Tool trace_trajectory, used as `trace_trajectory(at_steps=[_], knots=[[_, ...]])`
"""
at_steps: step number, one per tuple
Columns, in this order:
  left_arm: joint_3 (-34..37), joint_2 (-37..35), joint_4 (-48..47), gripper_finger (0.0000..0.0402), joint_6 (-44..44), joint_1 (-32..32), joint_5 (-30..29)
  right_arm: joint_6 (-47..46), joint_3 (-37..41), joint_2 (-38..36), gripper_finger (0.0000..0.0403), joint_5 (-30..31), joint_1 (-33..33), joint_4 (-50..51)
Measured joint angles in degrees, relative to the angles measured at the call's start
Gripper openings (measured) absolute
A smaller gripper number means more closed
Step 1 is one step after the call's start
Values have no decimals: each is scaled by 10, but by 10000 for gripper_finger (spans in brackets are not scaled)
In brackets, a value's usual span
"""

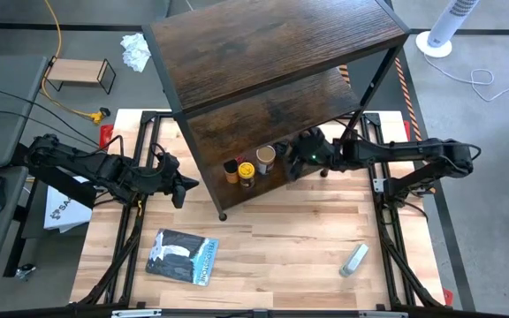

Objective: Shelf spices
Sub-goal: Remove the black seasoning can from the shelf

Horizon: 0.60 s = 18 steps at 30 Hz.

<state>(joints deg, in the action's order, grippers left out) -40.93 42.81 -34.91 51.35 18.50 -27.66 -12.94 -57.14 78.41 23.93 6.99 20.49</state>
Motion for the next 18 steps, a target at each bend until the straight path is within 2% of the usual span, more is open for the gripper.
trace_trajectory(at_steps=[13, 18], knots=[[0, 0, 1, 1, 10, 0, 1, 55, 0, 0, 242, -2, 32, -14], [0, 0, 1, 1, 11, 0, 1, 54, 0, 7, 242, -27, 53, -23]])
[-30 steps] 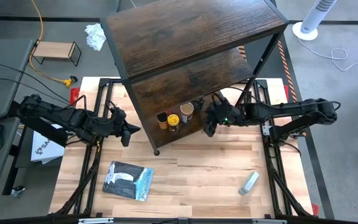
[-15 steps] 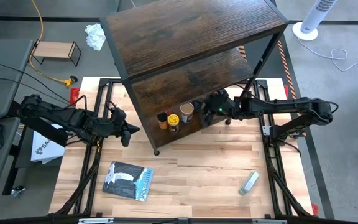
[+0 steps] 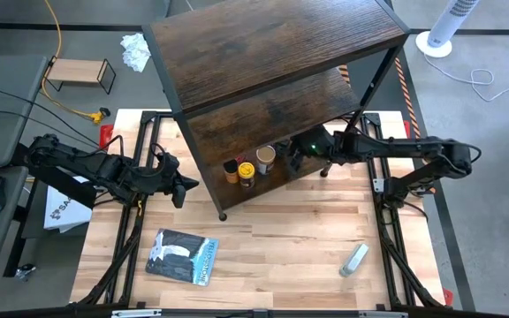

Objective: Shelf spices
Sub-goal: Remove the black seasoning can from the shelf

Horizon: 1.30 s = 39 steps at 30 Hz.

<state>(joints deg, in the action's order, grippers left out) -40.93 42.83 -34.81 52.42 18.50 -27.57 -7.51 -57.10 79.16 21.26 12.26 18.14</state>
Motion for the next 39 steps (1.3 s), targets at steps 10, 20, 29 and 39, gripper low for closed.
trace_trajectory(at_steps=[10, 20, 29, 39], knots=[[0, 0, 0, 1, 10, 0, 14, 1, 0, 45, 239, -52, 13, -49], [0, 0, -2, 1, -3, 0, -4, 20, 1, -5, 113, -45, 4, -39], [0, 0, -12, 1, -11, 0, -7, -63, 1, -158, 113, -116, -61, 161], [0, 0, -29, 1, -18, 0, -26, -272, 12, -229, 113, -88, -329, 352]])
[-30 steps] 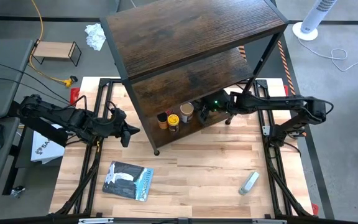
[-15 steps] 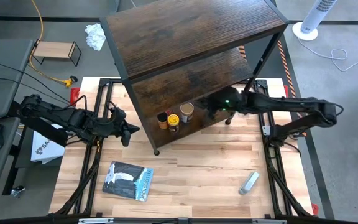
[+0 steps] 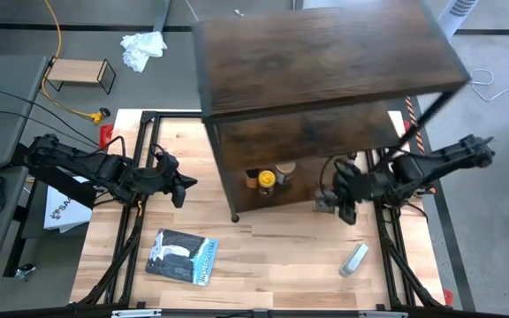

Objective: Shelf spices
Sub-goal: Remove the black seasoning can from the shelf

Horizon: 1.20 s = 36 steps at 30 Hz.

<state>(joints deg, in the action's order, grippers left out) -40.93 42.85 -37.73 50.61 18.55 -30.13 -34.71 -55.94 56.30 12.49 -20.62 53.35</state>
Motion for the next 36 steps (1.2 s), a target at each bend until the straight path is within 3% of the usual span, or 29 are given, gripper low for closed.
trace_trajectory(at_steps=[3, 5, 11, 15, 19, 23, 27, 30, 36], knots=[[0, 0, 1, 1, 1, 0, -14, 0, 3, 9, 113, 56, -20, -10], [0, 0, 2, 1, 3, 0, -16, 10, 3, 15, 113, 57, -13, -23], [0, 0, 2, 1, 2, 0, -21, 96, 3, 49, 113, -80, -5, -141], [0, 0, 2, 1, 12, 0, -21, 110, 3, 89, 113, -188, -18, -151], [0, 0, 2, 1, 17, 0, -18, 100, 3, 128, 113, -226, -69, -148], [0, 0, 2, 1, 17, 0, -17, 59, 3, 172, 113, -174, -132, -106], [0, 0, 1, 1, 17, 0, -17, -7, 5, 210, 113, -52, -172, -88], [0, 0, 1, 1, 17, 0, -17, -60, 30, 222, 113, 0, -181, -131], [0, 0, 2, 1, 19, 0, 7, -130, 104, 222, 121, 44, -180, -254]])
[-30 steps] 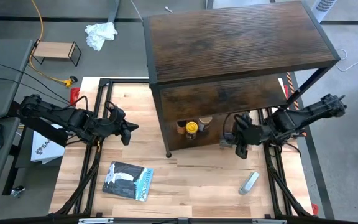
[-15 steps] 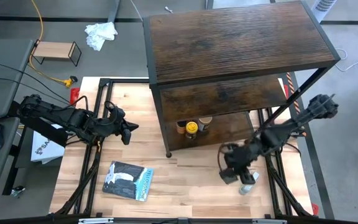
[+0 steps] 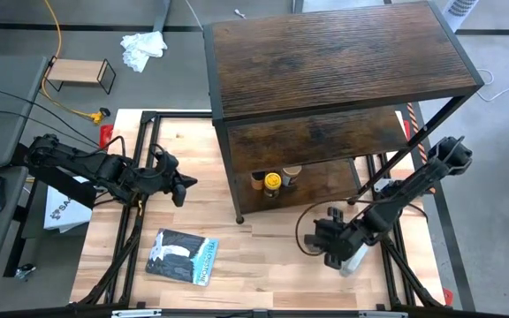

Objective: Shelf spices
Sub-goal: Remove the black seasoning can from the shelf, then adjust the shelf

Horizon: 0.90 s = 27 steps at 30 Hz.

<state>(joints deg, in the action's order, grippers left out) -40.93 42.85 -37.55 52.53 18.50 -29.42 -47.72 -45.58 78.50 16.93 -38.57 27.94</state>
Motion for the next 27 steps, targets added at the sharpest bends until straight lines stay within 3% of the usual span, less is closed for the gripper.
trace_trajectory(at_steps=[7, 14, 21, 24, 27], knots=[[0, 0, -3, 1, 13, 0, 37, -77, 31, 0, 226, 5, 29, -28], [0, 0, -3, 1, 0, 0, 31, 30, -24, -2, 255, -79, 45, 8], [0, 0, -4, 1, -17, 0, -12, 32, -157, -2, 222, -28, 41, 267], [0, 0, -5, 1, -19, 0, -14, -48, -194, -3, 181, -39, 25, 385], [0, 0, -10, 1, -31, 0, -17, -184, -203, -3, 106, -71, 1, 512]])
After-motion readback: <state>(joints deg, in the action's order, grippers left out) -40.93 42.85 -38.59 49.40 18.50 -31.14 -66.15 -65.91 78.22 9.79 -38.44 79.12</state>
